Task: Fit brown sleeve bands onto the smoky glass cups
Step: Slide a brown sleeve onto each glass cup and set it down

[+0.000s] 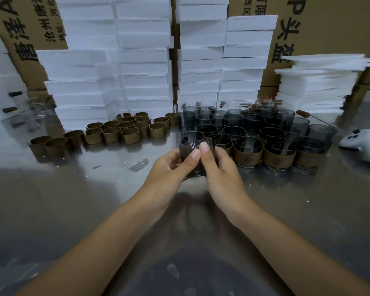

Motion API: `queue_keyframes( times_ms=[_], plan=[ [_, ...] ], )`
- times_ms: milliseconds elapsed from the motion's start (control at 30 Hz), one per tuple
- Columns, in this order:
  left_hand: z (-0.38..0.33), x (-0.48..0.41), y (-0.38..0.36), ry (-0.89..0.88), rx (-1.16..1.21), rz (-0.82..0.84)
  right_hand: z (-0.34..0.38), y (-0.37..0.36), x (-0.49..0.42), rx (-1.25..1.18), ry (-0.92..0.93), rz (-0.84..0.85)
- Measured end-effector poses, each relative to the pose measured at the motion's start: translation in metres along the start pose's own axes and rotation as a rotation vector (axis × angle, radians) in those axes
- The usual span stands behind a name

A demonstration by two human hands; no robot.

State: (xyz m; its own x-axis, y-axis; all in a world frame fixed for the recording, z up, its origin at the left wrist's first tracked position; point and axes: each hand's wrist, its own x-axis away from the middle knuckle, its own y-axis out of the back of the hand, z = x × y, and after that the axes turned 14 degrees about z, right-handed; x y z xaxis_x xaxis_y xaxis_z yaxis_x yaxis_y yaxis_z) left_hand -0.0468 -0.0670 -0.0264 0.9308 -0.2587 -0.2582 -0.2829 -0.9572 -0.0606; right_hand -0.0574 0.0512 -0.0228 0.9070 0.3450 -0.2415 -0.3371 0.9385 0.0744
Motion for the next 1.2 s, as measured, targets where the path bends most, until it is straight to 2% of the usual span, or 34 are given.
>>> queue_keyframes(
  times_ms=[167, 533, 667, 767, 900, 1067, 1200],
  plan=[
    [-0.002, 0.000, 0.001, 0.013, 0.139, -0.079, 0.004, 0.003, -0.001, -0.162, -0.037, -0.031],
    [-0.007, -0.002, 0.006, 0.055, 0.175, 0.007, 0.010, 0.008, 0.000, -0.449, -0.051, -0.057],
    [-0.007, -0.002, 0.007, 0.039, 0.202, 0.045, 0.010, 0.010, 0.001, -0.430, -0.035, -0.041],
    [-0.007, -0.001, 0.008, -0.008, 0.212, 0.064, 0.011, 0.008, 0.002, -0.324, -0.016, 0.017],
    [-0.009, 0.000, 0.008, -0.049, 0.160, 0.065, 0.012, 0.004, 0.005, -0.277, 0.088, 0.104],
    [-0.008, -0.002, 0.008, -0.042, 0.057, -0.141, 0.008, 0.005, 0.003, -0.270, 0.054, 0.018],
    [-0.005, -0.001, 0.005, -0.029, 0.025, -0.110, 0.007, 0.003, 0.003, -0.254, 0.051, -0.009]
  ],
)
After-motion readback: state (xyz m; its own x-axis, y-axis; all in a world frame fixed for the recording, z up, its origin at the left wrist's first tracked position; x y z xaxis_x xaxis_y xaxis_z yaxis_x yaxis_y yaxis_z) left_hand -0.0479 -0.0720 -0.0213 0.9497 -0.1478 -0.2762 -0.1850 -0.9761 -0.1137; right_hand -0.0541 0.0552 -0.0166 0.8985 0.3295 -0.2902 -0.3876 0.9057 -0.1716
